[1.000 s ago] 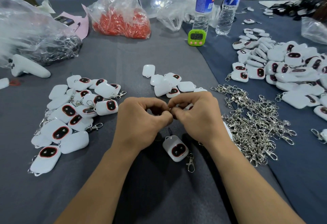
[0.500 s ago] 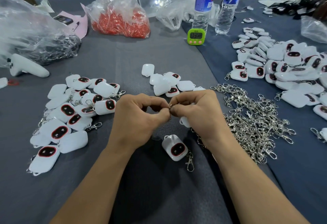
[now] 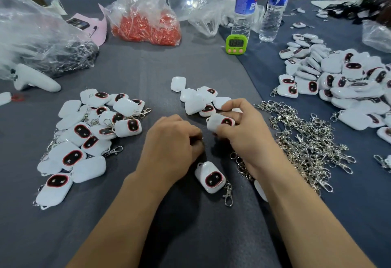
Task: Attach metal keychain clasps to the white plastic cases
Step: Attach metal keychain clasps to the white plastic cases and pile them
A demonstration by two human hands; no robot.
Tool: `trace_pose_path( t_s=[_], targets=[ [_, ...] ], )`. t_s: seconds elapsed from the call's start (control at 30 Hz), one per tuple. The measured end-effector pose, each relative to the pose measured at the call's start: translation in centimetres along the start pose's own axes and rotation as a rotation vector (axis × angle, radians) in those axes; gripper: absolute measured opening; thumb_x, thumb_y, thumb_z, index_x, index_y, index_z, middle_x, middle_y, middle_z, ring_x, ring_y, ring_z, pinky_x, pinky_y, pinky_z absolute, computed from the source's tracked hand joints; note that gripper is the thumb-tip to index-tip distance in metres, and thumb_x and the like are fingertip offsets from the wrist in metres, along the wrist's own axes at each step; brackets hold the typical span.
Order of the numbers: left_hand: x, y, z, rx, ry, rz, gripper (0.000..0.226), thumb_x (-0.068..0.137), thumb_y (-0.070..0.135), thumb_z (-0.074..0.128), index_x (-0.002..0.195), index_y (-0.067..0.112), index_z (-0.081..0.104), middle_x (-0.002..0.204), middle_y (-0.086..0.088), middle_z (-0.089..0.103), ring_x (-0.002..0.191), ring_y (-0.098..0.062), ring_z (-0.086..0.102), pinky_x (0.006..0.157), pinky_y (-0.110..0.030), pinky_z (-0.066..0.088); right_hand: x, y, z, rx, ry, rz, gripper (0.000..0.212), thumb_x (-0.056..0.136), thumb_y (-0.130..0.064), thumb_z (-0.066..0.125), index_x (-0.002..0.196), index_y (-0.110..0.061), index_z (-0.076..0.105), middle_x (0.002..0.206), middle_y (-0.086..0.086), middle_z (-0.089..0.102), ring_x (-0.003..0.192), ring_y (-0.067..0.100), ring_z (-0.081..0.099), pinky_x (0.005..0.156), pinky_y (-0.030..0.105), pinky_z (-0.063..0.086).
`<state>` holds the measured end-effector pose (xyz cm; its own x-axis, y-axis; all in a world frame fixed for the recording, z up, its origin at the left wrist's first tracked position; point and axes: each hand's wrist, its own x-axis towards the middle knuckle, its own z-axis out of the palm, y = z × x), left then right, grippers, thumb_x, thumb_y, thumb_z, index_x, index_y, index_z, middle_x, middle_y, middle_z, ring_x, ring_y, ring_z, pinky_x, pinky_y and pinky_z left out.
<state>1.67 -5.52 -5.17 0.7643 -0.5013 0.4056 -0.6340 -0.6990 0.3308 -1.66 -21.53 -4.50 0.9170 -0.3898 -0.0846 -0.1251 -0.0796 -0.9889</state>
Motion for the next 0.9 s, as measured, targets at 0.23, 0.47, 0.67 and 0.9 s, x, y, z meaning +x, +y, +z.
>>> trace_pose_path(
  t_s=[0.23, 0.47, 0.67, 0.9],
  targets=[
    [0.29, -0.58, 0.01, -0.158, -0.067, -0.073, 0.017, 0.081, 0.025, 0.077, 0.097, 0.029, 0.082, 0.079, 0.007, 0.070, 0.083, -0.014, 0.053, 0.076, -0.036, 0.046, -0.09, 0.17, -0.22, -0.252, -0.028, -0.090, 0.031, 0.065, -0.011, 0.082, 0.089, -0.030, 0.081, 0.086, -0.010, 0.078, 0.079, 0.009, 0.069, 0.082, 0.039, 0.059],
    [0.30, -0.62, 0.13, -0.205, -0.062, -0.087, 0.017, 0.079, 0.020, 0.078, 0.095, 0.026, 0.083, 0.080, 0.009, 0.071, 0.086, -0.014, 0.056, 0.080, -0.043, 0.051, -0.19, 0.14, -0.38, -0.379, -0.041, -0.186, 0.024, 0.080, -0.012, 0.082, 0.089, -0.034, 0.080, 0.094, -0.019, 0.077, 0.091, -0.005, 0.068, 0.079, 0.008, 0.048],
    [0.30, -0.64, 0.11, -0.173, -0.059, -0.078, 0.014, 0.080, 0.024, 0.077, 0.094, 0.027, 0.082, 0.077, 0.008, 0.070, 0.084, -0.013, 0.055, 0.078, -0.041, 0.050, -0.24, -0.14, -0.59, -0.402, -0.053, -0.194, 0.020, 0.079, -0.012, 0.084, 0.090, -0.029, 0.082, 0.089, -0.020, 0.076, 0.082, -0.010, 0.065, 0.071, 0.004, 0.043],
    [0.12, -0.56, -0.06, -0.151, -0.058, -0.069, 0.015, 0.082, 0.027, 0.076, 0.095, 0.026, 0.082, 0.078, 0.008, 0.071, 0.084, -0.011, 0.055, 0.077, -0.038, 0.051, -0.14, -0.26, -0.67, -0.387, -0.071, -0.169, 0.022, 0.077, -0.009, 0.082, 0.086, -0.030, 0.082, 0.086, -0.019, 0.077, 0.086, -0.003, 0.069, 0.076, 0.013, 0.049]
  ],
)
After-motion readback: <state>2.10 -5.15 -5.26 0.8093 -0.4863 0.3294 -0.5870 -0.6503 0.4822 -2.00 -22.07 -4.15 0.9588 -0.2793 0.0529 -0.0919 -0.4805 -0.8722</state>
